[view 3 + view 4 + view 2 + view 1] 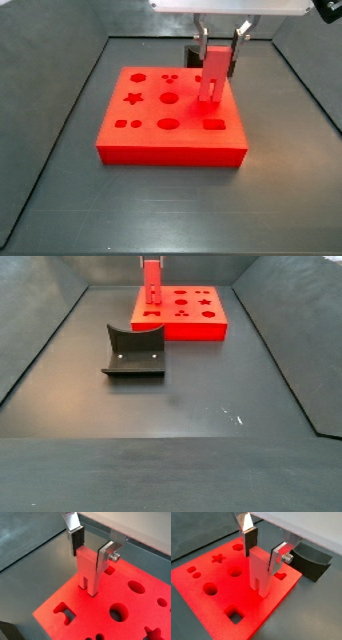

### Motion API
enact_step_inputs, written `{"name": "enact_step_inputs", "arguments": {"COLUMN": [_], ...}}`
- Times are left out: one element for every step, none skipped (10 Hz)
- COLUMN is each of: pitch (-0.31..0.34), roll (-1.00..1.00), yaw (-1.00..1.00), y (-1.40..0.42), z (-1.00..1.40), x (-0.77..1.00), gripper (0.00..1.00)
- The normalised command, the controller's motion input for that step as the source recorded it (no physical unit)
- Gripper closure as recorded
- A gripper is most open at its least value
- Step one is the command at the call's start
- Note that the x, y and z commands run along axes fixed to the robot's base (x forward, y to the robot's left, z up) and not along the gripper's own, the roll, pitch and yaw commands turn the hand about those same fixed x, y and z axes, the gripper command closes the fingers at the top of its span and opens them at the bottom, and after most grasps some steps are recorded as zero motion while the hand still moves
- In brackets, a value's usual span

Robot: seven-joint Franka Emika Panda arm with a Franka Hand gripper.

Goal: Insert the double-square object.

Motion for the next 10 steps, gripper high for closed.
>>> {"name": "enact_step_inputs", "arguments": {"pitch": [0.000, 0.000, 0.000, -0.014, -0.044, -0.100, -0.047, 0.000, 0.000, 0.000], "roll": [0.01, 0.01, 0.03, 0.00, 0.00, 0.00, 0.05, 0.09, 0.09, 0.09], "yaw": [0.00, 0.00, 0.00, 0.00, 0.06, 0.12, 0.09, 0.05, 0.01, 0.00], "y": [0.00, 0.00, 0.04, 0.02, 0.05, 0.00, 0.00, 0.00, 0.00, 0.00], "z": [0.00, -0.07, -0.17, -0.26, -0.36, -0.54, -0.77, -0.98, -0.97, -0.63], "x": [0.00, 0.00, 0.00, 0.01, 0.02, 0.02, 0.07, 0.06, 0.08, 0.06], "gripper": [1.00, 1.00, 1.00, 1.00, 1.00, 1.00, 1.00, 1.00, 1.00, 1.00]}}
